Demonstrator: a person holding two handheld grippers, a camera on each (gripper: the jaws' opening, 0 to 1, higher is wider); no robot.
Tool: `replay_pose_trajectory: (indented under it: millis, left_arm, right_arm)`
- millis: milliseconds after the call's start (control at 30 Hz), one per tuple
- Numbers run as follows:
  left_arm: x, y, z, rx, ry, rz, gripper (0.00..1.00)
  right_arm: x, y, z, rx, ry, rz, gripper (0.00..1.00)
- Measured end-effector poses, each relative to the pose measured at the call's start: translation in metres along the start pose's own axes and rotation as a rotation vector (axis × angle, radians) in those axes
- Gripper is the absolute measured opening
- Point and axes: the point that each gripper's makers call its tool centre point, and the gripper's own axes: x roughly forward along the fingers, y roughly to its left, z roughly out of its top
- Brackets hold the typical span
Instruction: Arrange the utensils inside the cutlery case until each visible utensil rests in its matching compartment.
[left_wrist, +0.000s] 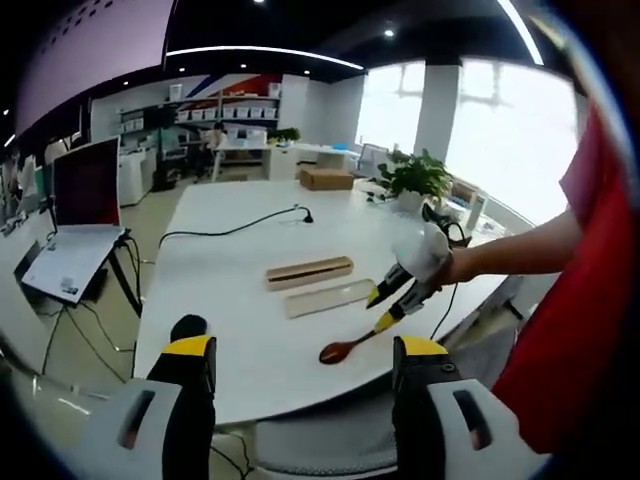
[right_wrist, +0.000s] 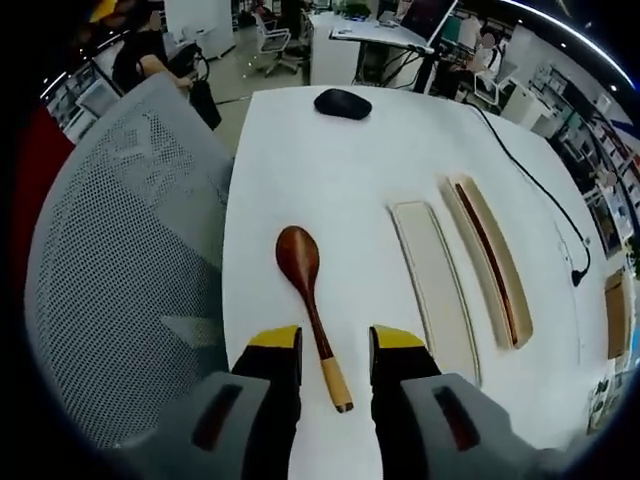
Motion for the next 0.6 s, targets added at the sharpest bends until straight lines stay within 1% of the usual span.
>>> replay_pose_trajectory:
  millis: [167, 300, 333, 500, 600]
  left_arm:
    - [-0.001, -0.002, 0.0, 0.002, -0.005, -0.005, 0.73]
    - [-0.001, -0.002, 0.0, 0.003, -0.008, -0.006, 0.72]
    - [-0.001, -0.002, 0.0, 0.006, -0.01, -0.006, 0.72]
    - [-0.001, -0.002, 0.002, 0.017, -0.01, -0.008, 0.72]
    - [-0.002, -0.003, 0.005, 0.026, -0.016, -0.008, 0.72]
  right_arm:
    - [0.0, 0.004, -0.002, 0.015, -0.007, 0.009, 0.23]
    - [0.004, 0.008, -0.009, 0.023, 0.003, 0.013, 0.22]
    - [0.006, 0.008, -0.01, 0.025, -0.004, 0.013, 0.22]
    - [0.014, 0.006, -0.015, -0.003, 0.016, 0.029, 0.21]
    - [0.015, 0.007, -0.015, -0.008, 0.018, 0.038, 0.2]
